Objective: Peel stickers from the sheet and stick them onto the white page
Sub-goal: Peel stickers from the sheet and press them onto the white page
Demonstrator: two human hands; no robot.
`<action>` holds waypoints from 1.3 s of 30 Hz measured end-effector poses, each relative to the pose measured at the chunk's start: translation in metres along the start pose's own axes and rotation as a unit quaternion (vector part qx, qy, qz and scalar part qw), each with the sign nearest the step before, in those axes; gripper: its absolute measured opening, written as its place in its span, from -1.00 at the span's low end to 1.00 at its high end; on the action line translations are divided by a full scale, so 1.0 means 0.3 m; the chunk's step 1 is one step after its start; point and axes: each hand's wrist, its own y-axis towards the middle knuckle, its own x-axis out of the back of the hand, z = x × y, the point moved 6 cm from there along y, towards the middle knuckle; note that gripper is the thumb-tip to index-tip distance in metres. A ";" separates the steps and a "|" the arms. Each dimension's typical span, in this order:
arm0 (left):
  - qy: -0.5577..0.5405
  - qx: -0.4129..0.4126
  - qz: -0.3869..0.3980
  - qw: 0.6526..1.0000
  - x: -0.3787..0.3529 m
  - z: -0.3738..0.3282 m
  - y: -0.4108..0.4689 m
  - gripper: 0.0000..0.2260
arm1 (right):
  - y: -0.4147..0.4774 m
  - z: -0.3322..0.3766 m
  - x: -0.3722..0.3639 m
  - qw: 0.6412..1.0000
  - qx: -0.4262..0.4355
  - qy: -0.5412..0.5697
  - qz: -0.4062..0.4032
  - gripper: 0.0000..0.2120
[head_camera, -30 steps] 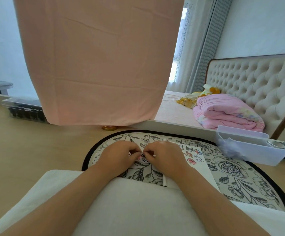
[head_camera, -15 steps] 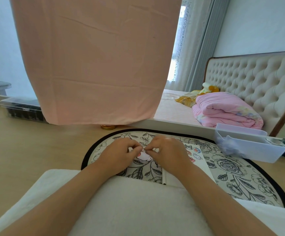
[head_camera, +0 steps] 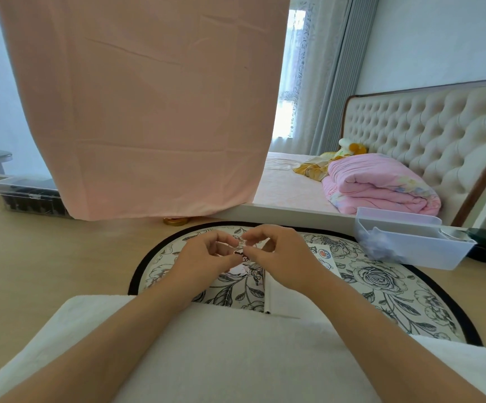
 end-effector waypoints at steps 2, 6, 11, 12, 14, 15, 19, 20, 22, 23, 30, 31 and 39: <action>0.010 -0.015 -0.001 1.000 -0.019 -0.020 -0.003 -0.87 | -0.006 -0.015 0.030 1.000 -0.014 0.001 0.006 -0.90; 0.015 -0.026 0.009 1.000 -0.087 -0.065 0.004 -0.89 | -0.030 -0.046 0.116 0.999 -0.026 0.018 -0.003 -0.91; 0.023 -0.039 0.012 0.999 -0.179 -0.137 0.054 -0.91 | -0.043 -0.092 0.237 0.998 -0.033 0.014 -0.047 -0.89; 0.024 -0.040 0.017 0.999 -0.203 -0.152 0.068 -0.90 | -0.041 -0.102 0.258 0.998 -0.032 0.021 -0.053 -0.88; 0.023 -0.042 0.019 0.999 -0.252 -0.175 0.098 -0.89 | -0.036 -0.129 0.301 0.996 -0.038 0.041 -0.073 -0.86; 0.023 -0.042 0.021 0.999 -0.278 -0.183 0.115 -0.88 | -0.035 -0.145 0.323 0.994 -0.048 0.051 -0.086 -0.86; 0.036 -0.025 0.041 0.998 -0.370 -0.197 0.170 -0.93 | -0.033 -0.210 0.373 0.986 -0.091 0.084 -0.113 -0.93; 0.036 -0.021 0.046 0.998 -0.389 -0.198 0.179 -0.95 | -0.033 -0.227 0.378 0.985 -0.097 0.086 -0.117 -0.94; 0.043 -0.022 0.045 0.998 -0.418 -0.199 0.191 -0.95 | -0.034 -0.255 0.389 0.983 -0.104 0.080 -0.127 -0.94; 0.050 -0.028 0.039 0.998 -0.427 -0.197 0.195 -0.96 | -0.035 -0.266 0.393 0.983 -0.105 0.070 -0.130 -0.94; 0.067 -0.066 0.021 0.995 -0.442 -0.150 0.185 -0.93 | -0.038 -0.295 0.378 0.989 -0.081 -0.056 -0.114 -0.93; 0.061 -0.059 0.027 0.996 -0.441 -0.139 0.183 -0.94 | -0.039 -0.296 0.372 0.988 -0.078 -0.070 -0.112 -0.93; 0.018 -0.034 0.037 0.999 -0.445 -0.104 0.167 -0.92 | -0.051 -0.289 0.345 0.987 -0.060 -0.063 -0.138 -0.93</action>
